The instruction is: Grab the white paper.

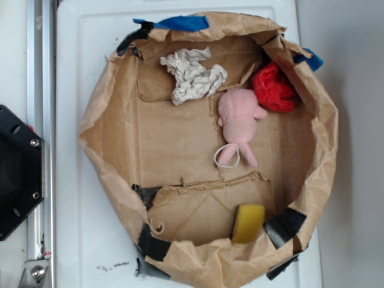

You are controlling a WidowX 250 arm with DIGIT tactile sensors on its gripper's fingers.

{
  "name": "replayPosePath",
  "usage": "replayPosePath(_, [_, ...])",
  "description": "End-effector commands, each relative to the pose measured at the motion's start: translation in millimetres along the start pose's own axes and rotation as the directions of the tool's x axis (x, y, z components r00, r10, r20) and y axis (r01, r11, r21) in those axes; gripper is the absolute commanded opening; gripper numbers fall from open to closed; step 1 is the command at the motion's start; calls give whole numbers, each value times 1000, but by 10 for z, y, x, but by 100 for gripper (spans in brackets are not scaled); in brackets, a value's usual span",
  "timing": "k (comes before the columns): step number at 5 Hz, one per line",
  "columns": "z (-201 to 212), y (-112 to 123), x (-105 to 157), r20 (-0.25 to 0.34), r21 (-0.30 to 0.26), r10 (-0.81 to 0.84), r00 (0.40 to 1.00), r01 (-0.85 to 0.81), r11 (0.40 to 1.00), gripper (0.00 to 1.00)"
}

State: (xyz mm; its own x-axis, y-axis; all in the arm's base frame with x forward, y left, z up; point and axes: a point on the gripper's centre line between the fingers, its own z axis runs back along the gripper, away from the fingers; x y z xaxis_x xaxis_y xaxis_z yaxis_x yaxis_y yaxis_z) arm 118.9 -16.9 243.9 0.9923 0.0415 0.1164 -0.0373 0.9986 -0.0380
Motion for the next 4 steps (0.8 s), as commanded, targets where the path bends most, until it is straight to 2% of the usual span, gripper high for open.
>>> replayPosePath(1, [0,0,0,0,0,0,1000,0,1000,100])
replayPosePath(2, [-95,-24,407,24,-31,-3,1000,3,1000,100])
replayPosePath(3, [-219,9,590,44,-24,-49,998,50,998,100])
replayPosePath(4, [-356,144,754,66,-25,-93,993,95,995,100])
